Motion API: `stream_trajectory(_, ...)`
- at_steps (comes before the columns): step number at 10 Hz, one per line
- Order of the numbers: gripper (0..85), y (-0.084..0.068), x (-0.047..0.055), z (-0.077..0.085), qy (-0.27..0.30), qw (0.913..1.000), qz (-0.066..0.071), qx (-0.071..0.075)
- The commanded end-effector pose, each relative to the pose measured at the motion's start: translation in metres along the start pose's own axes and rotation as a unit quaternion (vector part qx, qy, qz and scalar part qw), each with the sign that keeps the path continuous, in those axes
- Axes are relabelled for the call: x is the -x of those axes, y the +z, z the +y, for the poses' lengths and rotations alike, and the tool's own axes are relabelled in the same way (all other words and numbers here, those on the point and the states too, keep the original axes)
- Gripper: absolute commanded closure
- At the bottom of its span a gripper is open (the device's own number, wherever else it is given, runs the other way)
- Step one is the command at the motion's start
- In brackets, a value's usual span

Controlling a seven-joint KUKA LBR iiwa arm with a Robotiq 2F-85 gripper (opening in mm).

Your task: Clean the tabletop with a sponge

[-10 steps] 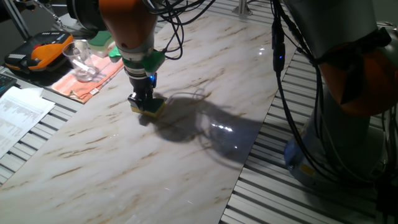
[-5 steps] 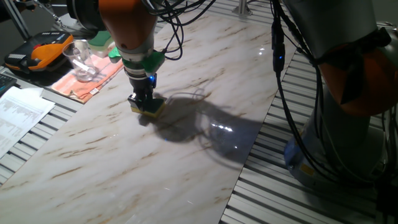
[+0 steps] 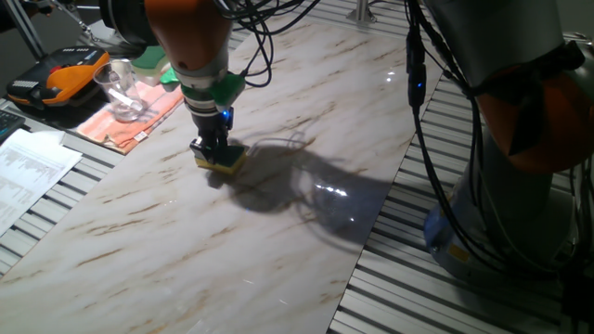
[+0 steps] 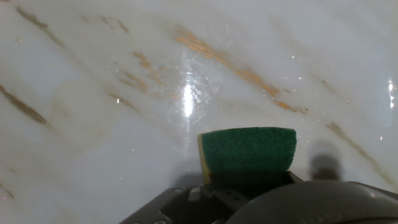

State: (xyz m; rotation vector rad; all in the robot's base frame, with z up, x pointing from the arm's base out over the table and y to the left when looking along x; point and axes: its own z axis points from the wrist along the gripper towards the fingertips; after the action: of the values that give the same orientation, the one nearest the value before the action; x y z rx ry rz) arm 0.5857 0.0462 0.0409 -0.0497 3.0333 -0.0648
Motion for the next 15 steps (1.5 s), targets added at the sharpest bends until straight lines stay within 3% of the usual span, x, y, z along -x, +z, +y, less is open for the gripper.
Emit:
stream_trajectory(1, 68.0, 0.0, 0.0, 0.0, -0.002, 1.0, 0.001, 0.0)
stream_trajectory(2, 85.0, -0.0003, 0.0, -0.0001, -0.003, 1.0, 0.002, 0.0)
stream_trajectory(5, 85.0, -0.0034, -0.0002, -0.0002, -0.008, 0.9999, 0.008, 0.002)
stream_trajectory(11, 85.0, -0.0041, -0.0004, -0.001, -0.004, 0.9999, 0.004, -0.01)
stream_trajectory(15, 85.0, -0.0044, -0.0007, -0.0017, -0.007, 1.0, 0.006, -0.002)
